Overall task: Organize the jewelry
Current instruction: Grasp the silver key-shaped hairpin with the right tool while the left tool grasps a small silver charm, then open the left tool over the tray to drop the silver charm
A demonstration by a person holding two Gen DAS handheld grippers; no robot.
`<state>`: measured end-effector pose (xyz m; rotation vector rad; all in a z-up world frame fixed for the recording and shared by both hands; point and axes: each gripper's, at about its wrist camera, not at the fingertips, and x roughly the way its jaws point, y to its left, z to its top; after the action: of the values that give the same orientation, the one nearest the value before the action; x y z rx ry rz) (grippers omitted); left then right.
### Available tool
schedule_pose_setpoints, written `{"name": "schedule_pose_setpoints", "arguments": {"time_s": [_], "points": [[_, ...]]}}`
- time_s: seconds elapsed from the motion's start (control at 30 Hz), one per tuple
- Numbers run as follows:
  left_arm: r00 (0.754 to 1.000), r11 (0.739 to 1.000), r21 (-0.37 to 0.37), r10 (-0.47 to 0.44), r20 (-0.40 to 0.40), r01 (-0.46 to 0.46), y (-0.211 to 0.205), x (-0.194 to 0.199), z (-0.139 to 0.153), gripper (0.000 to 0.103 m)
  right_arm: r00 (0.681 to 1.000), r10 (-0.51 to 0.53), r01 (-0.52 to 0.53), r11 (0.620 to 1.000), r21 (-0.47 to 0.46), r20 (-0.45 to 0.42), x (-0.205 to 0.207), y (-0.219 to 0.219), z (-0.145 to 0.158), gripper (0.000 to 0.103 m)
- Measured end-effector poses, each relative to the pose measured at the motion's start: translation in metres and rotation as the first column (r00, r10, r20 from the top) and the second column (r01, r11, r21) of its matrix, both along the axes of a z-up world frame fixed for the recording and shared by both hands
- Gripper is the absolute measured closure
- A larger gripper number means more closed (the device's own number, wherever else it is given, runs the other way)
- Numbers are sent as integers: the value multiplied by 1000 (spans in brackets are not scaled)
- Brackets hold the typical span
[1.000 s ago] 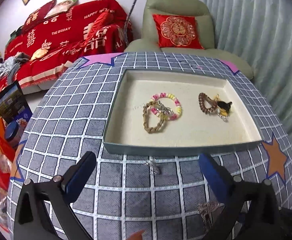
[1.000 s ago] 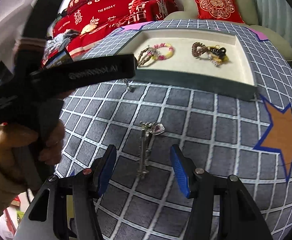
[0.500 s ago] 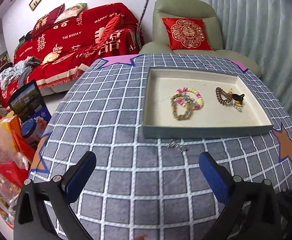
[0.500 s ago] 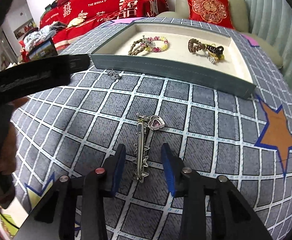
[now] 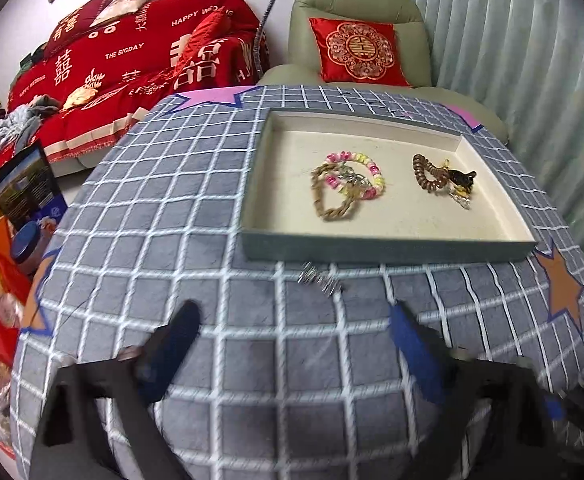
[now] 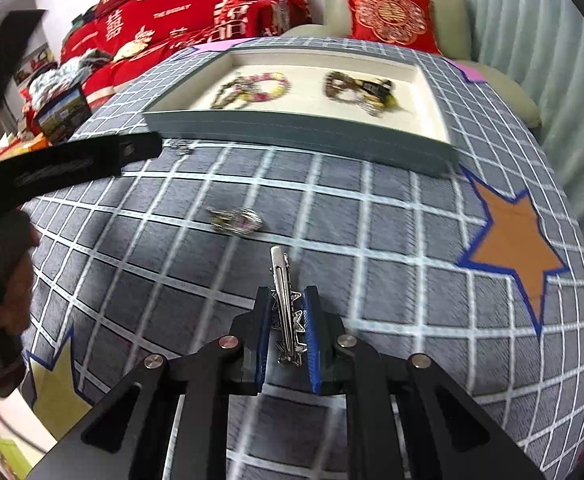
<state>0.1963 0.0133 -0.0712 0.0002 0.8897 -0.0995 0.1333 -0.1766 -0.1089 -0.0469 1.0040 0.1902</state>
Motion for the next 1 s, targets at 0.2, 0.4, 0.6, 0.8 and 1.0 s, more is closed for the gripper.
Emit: {"name": "schedule_pose_setpoints", "arguments": {"time_s": [0.2, 0.4, 0.6, 0.8, 1.0], "points": [[998, 1000, 1, 7, -60, -7, -18, 26, -17, 41, 1000, -26, 26, 999, 40, -4, -3, -20, 0, 86], [999, 999, 38, -19, -27, 20, -24, 17, -21, 80, 1000, -27, 27, 997, 77, -2, -3, -25, -1, 86], [1000, 999, -25, -23, 15, 23, -9, -4, 1, 80, 1000, -28, 28, 994, 110, -2, -2, -31, -2, 86], [996, 998, -37, -56, 75, 59, -26, 15, 36, 80, 999, -31, 32, 990, 134, -4, -2, -35, -2, 86], [990, 992, 11, -129, 49, 128, -68, 50, 36, 80, 999, -43, 43, 988, 146, -7, -2, -39, -2, 86]]}}
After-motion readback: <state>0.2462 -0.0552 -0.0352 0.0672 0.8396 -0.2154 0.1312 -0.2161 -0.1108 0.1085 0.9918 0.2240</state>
